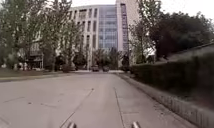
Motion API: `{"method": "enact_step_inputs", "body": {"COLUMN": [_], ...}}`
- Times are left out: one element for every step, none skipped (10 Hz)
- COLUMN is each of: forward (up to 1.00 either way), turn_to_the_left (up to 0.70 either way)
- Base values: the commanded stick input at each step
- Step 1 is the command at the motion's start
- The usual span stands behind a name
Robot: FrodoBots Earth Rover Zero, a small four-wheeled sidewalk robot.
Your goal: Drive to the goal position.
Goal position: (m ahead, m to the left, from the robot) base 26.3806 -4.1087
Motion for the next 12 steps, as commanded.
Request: {"method": "enact_step_inputs", "body": {"forward": [0.70,0.70,0.70,0.70,0.70,0.70,0.70,0.70,0.70,0.70,0.70,0.70], "turn_to_the_left": [0.00,0.00,0.00,0.00,0.00,0.00,0.00,0.00,0.00,0.00,0.00,0.00]}}
